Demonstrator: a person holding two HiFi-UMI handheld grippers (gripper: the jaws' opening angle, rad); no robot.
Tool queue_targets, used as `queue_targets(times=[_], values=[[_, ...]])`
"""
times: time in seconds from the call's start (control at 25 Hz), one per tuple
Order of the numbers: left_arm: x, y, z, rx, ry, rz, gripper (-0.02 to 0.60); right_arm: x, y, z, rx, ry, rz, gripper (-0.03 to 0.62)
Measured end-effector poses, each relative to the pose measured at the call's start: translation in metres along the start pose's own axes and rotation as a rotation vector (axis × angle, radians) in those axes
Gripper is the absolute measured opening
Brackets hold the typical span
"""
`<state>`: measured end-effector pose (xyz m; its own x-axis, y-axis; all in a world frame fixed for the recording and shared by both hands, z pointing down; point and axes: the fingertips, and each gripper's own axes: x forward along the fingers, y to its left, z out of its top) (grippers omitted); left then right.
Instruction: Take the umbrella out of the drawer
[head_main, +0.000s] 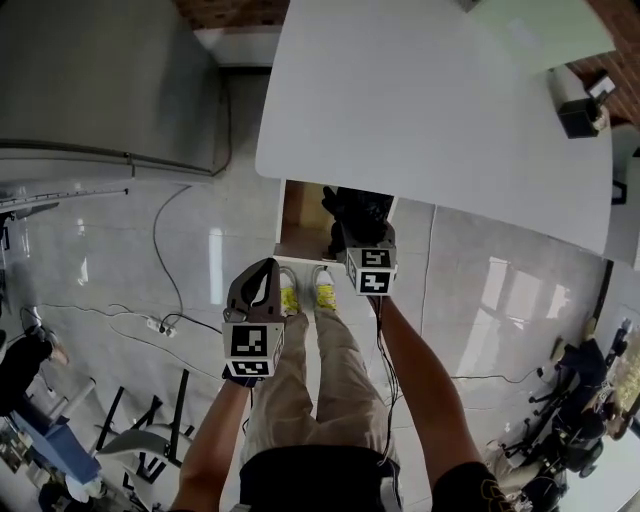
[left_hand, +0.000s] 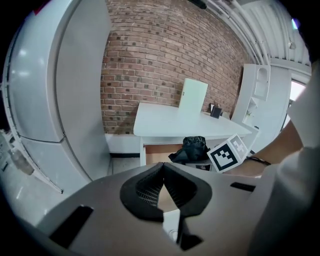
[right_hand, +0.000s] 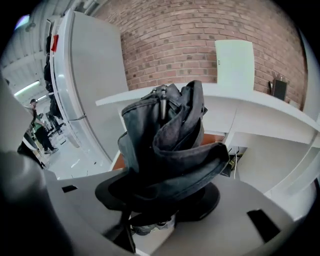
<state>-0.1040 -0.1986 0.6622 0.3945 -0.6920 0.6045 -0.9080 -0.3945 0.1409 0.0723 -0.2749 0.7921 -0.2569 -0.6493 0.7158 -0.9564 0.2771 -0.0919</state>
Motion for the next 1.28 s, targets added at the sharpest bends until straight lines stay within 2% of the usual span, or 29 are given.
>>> queue_targets(times=[0.2, 0.48, 0.76, 0.96, 1.04, 1.2, 1.28], values=[[-0.045, -0.013, 0.013, -0.008, 0.030, -0.004, 0.018, -0.047, -0.006, -0.003, 0.058, 0.059, -0.035, 0.233], [-0.097, -0.023, 0.044, 0.032, 0.026, -0.014, 0.018, -0.062, -0.008, 0.001, 0.136, 0.180, -0.043, 0.202], [-0.115, -0.011, 0.065, 0.041, 0.011, -0.002, 0.018, -0.077, -0.009, 0.005, 0.223, 0.209, -0.088, 0.147], [-0.118, -0.006, 0.073, 0.039, 0.000, 0.006, 0.018, -0.082, -0.010, 0.002, 0.243, 0.218, -0.102, 0.106], [-0.118, -0.005, 0.074, 0.036, -0.004, 0.007, 0.018, -0.083, -0.009, 0.001, 0.230, 0.223, -0.101, 0.093], [-0.118, -0.004, 0.072, 0.026, -0.002, 0.007, 0.018, -0.079, -0.003, 0.006, 0.063, 0.239, -0.056, 0.078], [-0.118, -0.004, 0.069, 0.023, 0.005, 0.007, 0.017, -0.078, -0.001, 0.007, 0.014, 0.250, -0.039, 0.074]])
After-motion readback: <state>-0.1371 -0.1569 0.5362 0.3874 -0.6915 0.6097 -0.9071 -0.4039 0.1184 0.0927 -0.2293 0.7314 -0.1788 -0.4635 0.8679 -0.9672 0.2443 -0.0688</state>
